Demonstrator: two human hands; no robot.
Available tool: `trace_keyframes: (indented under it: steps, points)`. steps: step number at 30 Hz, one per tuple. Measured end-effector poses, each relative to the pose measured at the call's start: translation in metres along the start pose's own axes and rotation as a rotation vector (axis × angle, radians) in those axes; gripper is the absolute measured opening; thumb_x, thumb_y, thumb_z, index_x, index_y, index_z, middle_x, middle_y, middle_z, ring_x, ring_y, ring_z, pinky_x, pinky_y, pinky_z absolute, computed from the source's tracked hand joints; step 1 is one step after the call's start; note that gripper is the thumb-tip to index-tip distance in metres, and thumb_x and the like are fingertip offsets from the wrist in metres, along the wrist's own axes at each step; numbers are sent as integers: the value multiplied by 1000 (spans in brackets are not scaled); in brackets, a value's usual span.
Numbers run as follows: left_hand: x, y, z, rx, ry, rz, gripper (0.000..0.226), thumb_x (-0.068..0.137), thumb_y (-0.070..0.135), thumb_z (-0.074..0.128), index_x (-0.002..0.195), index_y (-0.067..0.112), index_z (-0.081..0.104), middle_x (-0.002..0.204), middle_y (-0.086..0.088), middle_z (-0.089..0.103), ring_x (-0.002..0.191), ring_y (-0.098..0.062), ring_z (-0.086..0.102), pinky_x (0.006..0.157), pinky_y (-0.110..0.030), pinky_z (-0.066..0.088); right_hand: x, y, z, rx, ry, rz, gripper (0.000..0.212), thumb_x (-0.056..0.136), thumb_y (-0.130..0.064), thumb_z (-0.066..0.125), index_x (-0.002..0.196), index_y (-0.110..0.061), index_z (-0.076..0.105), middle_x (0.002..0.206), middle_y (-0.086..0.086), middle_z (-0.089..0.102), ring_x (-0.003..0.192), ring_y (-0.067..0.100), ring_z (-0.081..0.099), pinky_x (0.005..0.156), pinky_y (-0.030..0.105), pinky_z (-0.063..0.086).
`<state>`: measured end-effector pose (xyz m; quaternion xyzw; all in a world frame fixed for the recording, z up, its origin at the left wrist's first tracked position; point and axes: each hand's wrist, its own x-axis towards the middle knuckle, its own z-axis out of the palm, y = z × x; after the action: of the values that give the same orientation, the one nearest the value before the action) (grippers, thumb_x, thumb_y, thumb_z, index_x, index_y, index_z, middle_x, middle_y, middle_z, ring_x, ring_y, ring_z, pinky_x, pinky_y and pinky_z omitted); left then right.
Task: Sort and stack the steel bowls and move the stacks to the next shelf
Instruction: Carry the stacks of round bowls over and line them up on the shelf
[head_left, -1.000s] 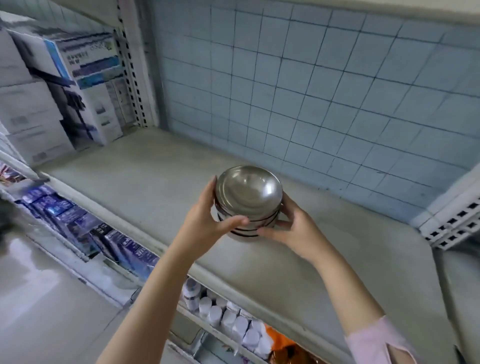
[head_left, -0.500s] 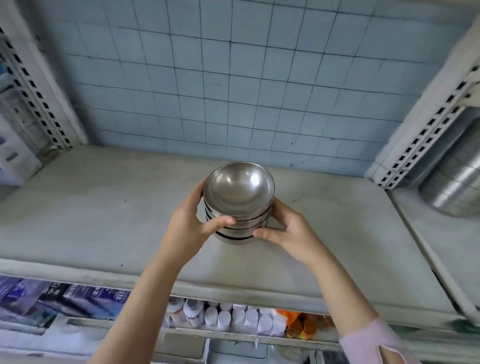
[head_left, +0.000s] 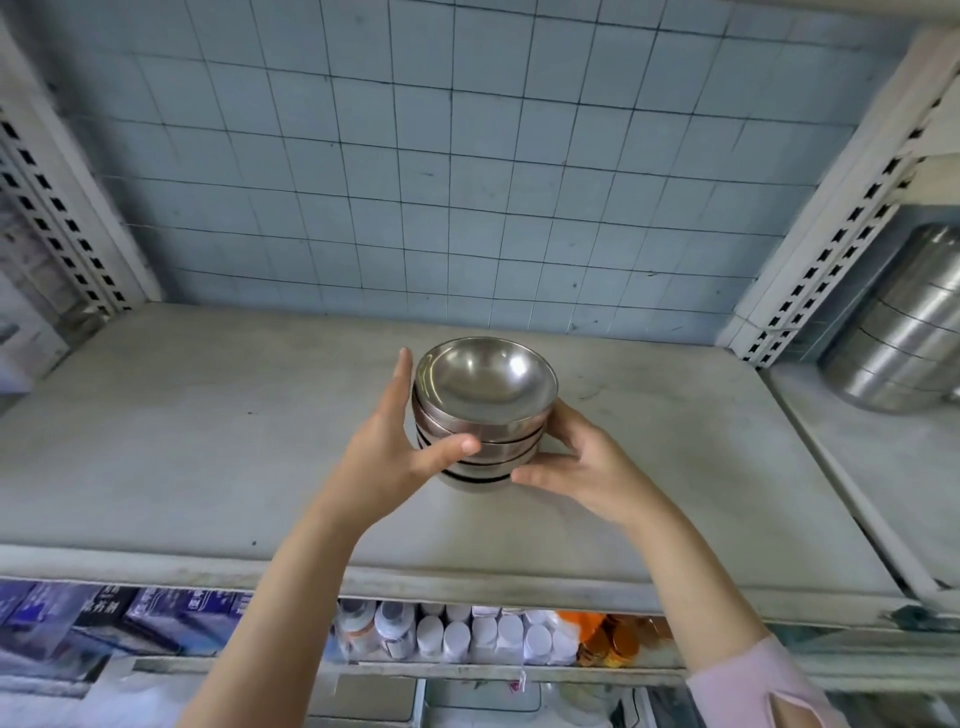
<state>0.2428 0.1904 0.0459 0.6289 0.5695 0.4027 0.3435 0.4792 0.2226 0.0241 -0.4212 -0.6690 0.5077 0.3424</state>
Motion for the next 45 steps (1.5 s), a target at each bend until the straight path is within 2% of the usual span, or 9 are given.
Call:
trace_keyframes:
  steps: [4,7,11,16,20,23,30,38,45]
  points:
    - [-10,-15,10,-234,-74,5,121,64,64,73,155,27,2,157,13,28,140,-3,34,115,-31,33,6,-18,-3,50,59,-2,130,54,-61,88,156,-33,12,157,-15,34,145,4,32,111,38,40]
    - [-10,-20,16,-292,-62,39,90,73,42,73,149,25,28,141,9,51,127,-6,51,103,-24,44,12,-27,-1,63,87,-34,107,62,-47,85,152,-35,29,147,-16,49,137,2,44,102,23,45]
    - [-9,-21,20,-340,-37,42,80,76,29,73,146,25,34,133,9,57,120,-1,54,89,-10,44,15,-25,0,48,87,-55,90,71,-32,83,146,-39,35,140,-16,56,131,0,50,96,15,44]
    - [-9,-26,22,-325,-51,31,93,70,43,77,148,24,31,133,9,57,123,-4,54,93,-11,43,12,-25,3,41,92,-31,90,66,-44,86,141,-47,37,140,-19,56,131,-1,50,101,16,42]
    - [-10,-25,26,-335,-73,20,101,65,23,88,147,23,29,130,10,58,119,-6,58,93,-19,49,7,-32,-2,57,89,-13,92,61,-48,88,139,-47,38,141,-17,56,133,0,49,106,21,40]
    - [-12,-15,31,-323,-81,53,101,63,28,90,145,24,33,128,8,60,116,-11,60,94,-22,49,-5,-37,-14,59,94,-18,105,59,-52,89,148,-37,35,145,-13,54,134,3,49,113,30,37]
    - [-19,37,80,-291,-171,143,106,57,48,88,146,28,33,124,8,64,112,-10,63,94,-23,50,-70,-53,-74,98,178,-35,119,52,-60,88,151,-30,31,144,-15,54,133,2,49,96,15,45]
    - [-39,125,200,-298,-297,220,110,53,60,84,145,27,34,128,8,62,116,-9,61,99,-27,49,-194,-56,-187,68,269,-34,84,65,-17,88,137,-33,47,135,-19,61,128,4,55,93,18,49]
    - [-64,199,328,-317,-414,275,100,57,47,86,142,30,38,123,13,64,112,-10,63,98,-34,50,-309,-41,-289,24,400,-6,82,71,7,79,137,-31,47,135,-12,62,127,5,56,92,22,52]
